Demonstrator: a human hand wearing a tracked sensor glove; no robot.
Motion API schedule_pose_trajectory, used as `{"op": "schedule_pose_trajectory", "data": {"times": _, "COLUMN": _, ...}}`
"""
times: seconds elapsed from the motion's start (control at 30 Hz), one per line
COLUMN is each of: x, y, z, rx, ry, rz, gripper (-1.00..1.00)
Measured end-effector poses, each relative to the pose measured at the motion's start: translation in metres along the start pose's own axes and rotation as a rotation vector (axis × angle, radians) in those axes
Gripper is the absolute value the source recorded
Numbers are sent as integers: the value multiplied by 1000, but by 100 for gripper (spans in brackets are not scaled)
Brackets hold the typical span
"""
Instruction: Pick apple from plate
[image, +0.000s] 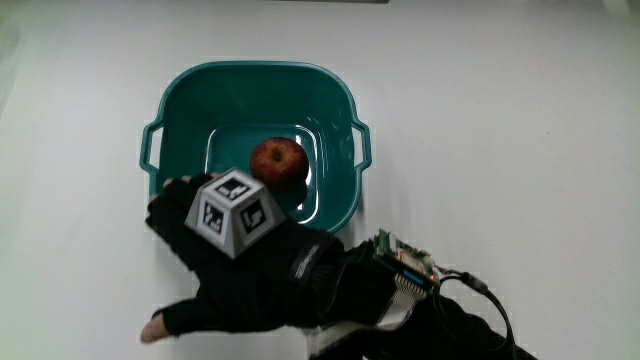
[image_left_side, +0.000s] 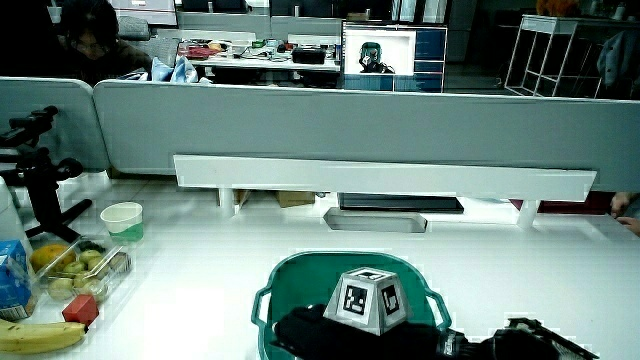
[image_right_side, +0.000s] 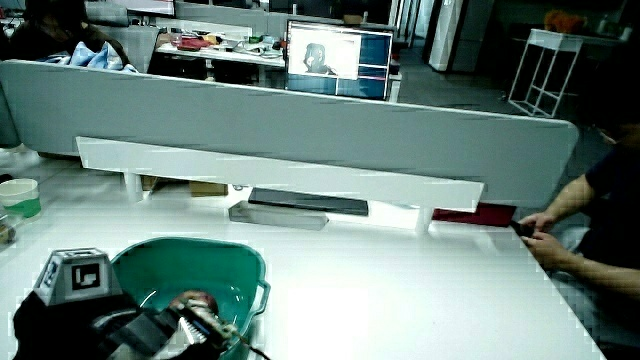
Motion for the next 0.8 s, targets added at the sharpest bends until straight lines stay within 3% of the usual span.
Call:
{"op": "schedule_pose_trajectory", "data": {"times": 0.03, "x": 3, "y": -2, "z": 5, "rx": 7, "ry": 29, "rz": 16, "gripper": 0}}
{"op": "schedule_pose_trajectory", "data": {"times": 0.07, "x": 10, "y": 3, "z": 3, "rx": 3, "ry": 25, "rz": -13, "gripper": 0}}
{"op": "schedule_pose_trajectory", "data": {"times": 0.1, "x": 9, "y": -3, "z": 13, "rx": 46, "ry": 30, "rz": -11, "gripper": 0}}
{"op": "schedule_pose_trajectory", "data": {"times": 0.13, "x": 15, "y": 0, "z": 13, "rx": 51, "ry": 16, "rz": -35, "gripper": 0}}
{"op": "schedule_pose_trajectory", "data": {"times": 0.23, "x": 29, "y": 5, "z": 16, "rx": 39, "ry": 41, "rz": -53, "gripper": 0}}
{"op": "schedule_pose_trajectory", "data": {"times": 0.27, "x": 33, "y": 6, "z": 18, "rx": 58, "ry": 25, "rz": -76, "gripper": 0}}
{"op": "schedule_pose_trajectory", "data": {"times": 0.37, "x": 44, "y": 10, "z": 21, "rx": 45, "ry": 66, "rz": -86, "gripper": 0}}
{"op": "schedule_pose_trajectory", "data": {"times": 0.6, "x": 78, "y": 19, "z": 19, "rx": 65, "ry": 79, "rz": -190, "gripper": 0}}
{"op": "schedule_pose_trajectory", "data": {"times": 0.8, "x": 108, "y": 27, "z": 14, "rx": 43, "ry": 100, "rz": -260, "gripper": 0}}
